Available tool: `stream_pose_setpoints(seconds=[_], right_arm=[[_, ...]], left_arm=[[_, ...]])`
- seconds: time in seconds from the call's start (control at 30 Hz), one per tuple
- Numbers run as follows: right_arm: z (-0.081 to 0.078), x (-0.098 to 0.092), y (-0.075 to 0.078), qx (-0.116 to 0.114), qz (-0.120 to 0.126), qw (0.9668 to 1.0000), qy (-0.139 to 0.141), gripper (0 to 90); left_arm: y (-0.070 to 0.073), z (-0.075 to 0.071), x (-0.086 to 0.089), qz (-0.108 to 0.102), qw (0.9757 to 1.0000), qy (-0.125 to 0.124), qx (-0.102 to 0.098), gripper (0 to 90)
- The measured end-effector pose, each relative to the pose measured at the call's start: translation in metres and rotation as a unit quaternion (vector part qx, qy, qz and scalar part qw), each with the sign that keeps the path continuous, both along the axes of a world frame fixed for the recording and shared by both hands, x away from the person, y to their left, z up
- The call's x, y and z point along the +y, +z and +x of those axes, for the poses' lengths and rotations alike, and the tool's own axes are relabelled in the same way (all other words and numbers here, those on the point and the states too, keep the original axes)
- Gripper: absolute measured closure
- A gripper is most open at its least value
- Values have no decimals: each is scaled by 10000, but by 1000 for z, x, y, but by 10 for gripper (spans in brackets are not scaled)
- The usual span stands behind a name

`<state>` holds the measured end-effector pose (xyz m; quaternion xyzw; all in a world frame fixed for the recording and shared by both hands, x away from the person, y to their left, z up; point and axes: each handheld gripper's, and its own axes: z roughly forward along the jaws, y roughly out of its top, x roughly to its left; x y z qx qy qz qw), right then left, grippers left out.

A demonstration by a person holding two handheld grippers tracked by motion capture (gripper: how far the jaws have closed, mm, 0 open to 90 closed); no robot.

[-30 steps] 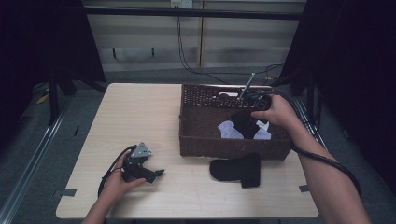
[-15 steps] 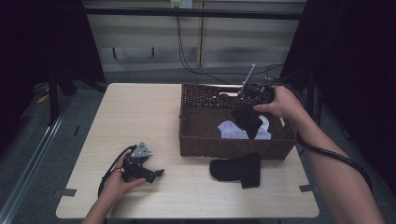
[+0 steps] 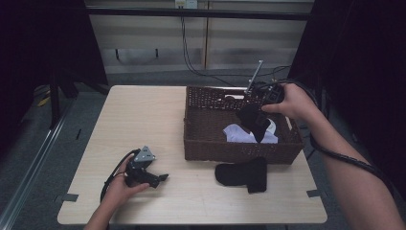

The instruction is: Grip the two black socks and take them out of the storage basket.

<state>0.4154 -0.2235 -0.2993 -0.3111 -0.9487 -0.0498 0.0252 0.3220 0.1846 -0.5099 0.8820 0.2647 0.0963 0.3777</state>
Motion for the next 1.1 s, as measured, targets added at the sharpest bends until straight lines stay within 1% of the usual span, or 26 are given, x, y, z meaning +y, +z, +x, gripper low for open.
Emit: stream_pose_setpoints(seconds=[0.07, 0.13, 0.17, 0.2, 0.27, 0.33, 0.37, 0.47, 0.5, 0.57, 0.6, 0.63, 0.7, 0.73, 0.8, 0.83, 0.87, 0.9, 0.93, 0.97, 1.03, 1.07, 1.1], right_arm=[[-6, 4, 5, -17, -10, 9999, 114, 796], [-8, 6, 7, -7, 11, 9999, 151, 796], [-13, 9, 11, -58, 61, 9997, 234, 795], [-15, 11, 12, -40, 49, 9996, 284, 794], [-18, 13, 13, -73, 67, 9995, 295, 793], [-24, 17, 16, -65, 46, 9991, 425, 793], [-30, 22, 17, -90, 69, 9986, 517, 792], [-40, 29, 17, -91, 84, 9976, 686, 789], [-43, 31, 17, -61, 39, 9970, 771, 788], [-50, 35, 15, -59, 34, 9963, 855, 787], [-50, 35, 15, -59, 34, 9963, 855, 787], [-56, 38, 13, -53, 28, 9954, 952, 785], [-59, 39, 12, -54, 75, 9951, 986, 784], [-64, 41, 8, -86, 155, 9940, 1077, 779], [-67, 43, 6, -92, 175, 9936, 1113, 778], [-73, 45, -1, -29, 205, 9926, 1198, 778], [-75, 47, -4, 1, 182, 9925, 1210, 778], [-77, 48, -7, 14, 154, 9920, 1256, 778], [-79, 49, -11, 37, 178, 9912, 1309, 777], [-79, 49, -11, 37, 178, 9912, 1309, 777], [-82, 51, -16, 43, 232, 9902, 1380, 773], [-85, 53, -22, 34, 268, 9896, 1413, 761], [-85, 53, -22, 34, 268, 9896, 1413, 761]], left_arm=[[0, 0, 0, 0, 10000, -1, 0, 78], [0, 0, 0, -2, 10000, 1, 0, 78], [0, 0, 0, -1, 10000, 0, 1, 78], [0, 0, 0, -1, 10000, 0, 1, 78], [0, 0, 0, 0, 10000, -1, 1, 78], [0, 0, 0, 3, 10000, 0, -1, 78], [0, 0, 0, 3, 10000, 1, -1, 78], [0, 0, 0, 6, 10000, 1, -1, 78], [0, 0, 0, 6, 10000, 1, -3, 78], [0, 0, 0, 3, 10000, 2, 0, 78], [0, 0, 0, 3, 10000, 2, 0, 78], [0, 0, 0, 9, 10000, 4, 0, 78], [0, 0, 0, 6, 10000, 1, -3, 78], [0, 0, 0, 5, 10000, 0, -2, 78], [0, 0, 0, 5, 10000, 0, -1, 78], [0, 0, 0, 10, 10000, 4, 0, 78], [0, 0, 0, 4, 10000, -1, -1, 78], [0, 0, 0, 3, 10000, -2, -1, 78], [0, 0, 0, 3, 10000, -3, 1, 78], [0, 0, 0, -8, 10000, 4, -10, 78], [0, 0, 0, -10, 10000, 6, -14, 78], [0, 0, 0, -7, 10000, 5, -16, 78], [0, 0, 0, -8, 10000, 5, -15, 78]])
